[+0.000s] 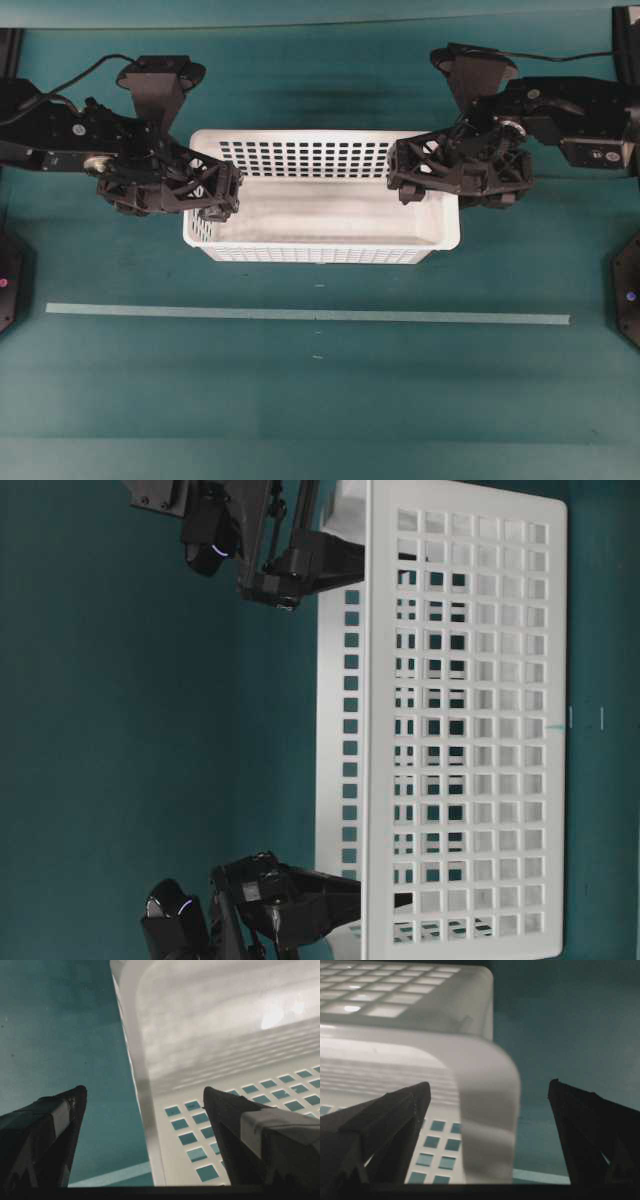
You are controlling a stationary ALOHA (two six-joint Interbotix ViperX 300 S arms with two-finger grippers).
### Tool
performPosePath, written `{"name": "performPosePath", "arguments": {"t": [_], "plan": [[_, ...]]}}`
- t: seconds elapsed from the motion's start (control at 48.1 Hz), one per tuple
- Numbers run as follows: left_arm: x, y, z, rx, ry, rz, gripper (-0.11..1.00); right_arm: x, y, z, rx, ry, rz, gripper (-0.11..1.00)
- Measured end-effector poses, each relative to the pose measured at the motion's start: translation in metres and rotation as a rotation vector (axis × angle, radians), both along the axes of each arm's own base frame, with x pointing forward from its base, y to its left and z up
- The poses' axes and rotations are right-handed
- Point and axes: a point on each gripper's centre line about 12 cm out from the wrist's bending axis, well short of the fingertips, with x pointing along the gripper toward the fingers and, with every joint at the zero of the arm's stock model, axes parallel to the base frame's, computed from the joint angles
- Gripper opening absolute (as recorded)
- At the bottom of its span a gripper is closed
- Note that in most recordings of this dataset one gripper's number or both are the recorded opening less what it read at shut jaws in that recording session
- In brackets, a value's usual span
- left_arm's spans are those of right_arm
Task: Lift the white basket with both hands.
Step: 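Close both grippers on the left and right basket rims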
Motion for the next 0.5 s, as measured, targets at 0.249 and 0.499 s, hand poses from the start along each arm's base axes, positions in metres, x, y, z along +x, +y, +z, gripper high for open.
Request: {"name": "performPosePath", "arguments": {"t": [0.249,0.499], "plan": [[0.0004,0.0001,-0.0014,-0.001,0.003,0.0,0.93,0.0003,0.0,-0.002,0.003,0.004,-0.001,0.96],[0.0046,0.0012,-0.0007,0.007,-0.032,0.002,0.68,-0.0007,-0.0002,-0.0032,0.01,0.006,-0.033,0.75]]}}
